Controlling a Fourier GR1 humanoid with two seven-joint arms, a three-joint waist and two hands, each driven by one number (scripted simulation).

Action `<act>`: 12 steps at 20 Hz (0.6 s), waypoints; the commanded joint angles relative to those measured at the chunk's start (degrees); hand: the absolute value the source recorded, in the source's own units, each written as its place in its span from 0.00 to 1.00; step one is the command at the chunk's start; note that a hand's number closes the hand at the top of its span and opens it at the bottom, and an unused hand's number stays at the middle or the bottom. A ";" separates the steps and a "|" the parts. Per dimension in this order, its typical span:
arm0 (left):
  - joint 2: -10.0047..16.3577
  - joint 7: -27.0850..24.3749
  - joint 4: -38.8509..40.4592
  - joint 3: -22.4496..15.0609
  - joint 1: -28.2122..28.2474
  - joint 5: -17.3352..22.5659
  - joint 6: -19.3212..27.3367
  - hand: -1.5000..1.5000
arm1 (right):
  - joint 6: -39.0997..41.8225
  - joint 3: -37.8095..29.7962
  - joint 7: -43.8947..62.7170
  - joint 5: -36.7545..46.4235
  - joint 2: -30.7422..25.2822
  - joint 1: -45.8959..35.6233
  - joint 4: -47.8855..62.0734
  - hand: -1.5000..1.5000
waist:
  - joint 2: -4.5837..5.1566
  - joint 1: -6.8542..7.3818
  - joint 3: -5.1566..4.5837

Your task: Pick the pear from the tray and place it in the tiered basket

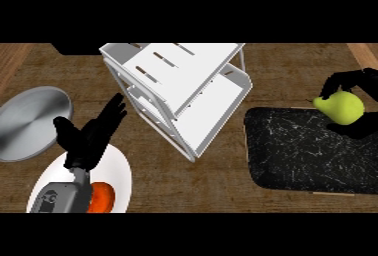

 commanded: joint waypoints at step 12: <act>-2.51 -0.06 1.62 -0.68 -1.87 -2.06 1.97 0.50 | 12.62 -12.40 21.95 -20.66 -1.25 -18.64 -13.78 1.00 | 0.14 0.38 -0.01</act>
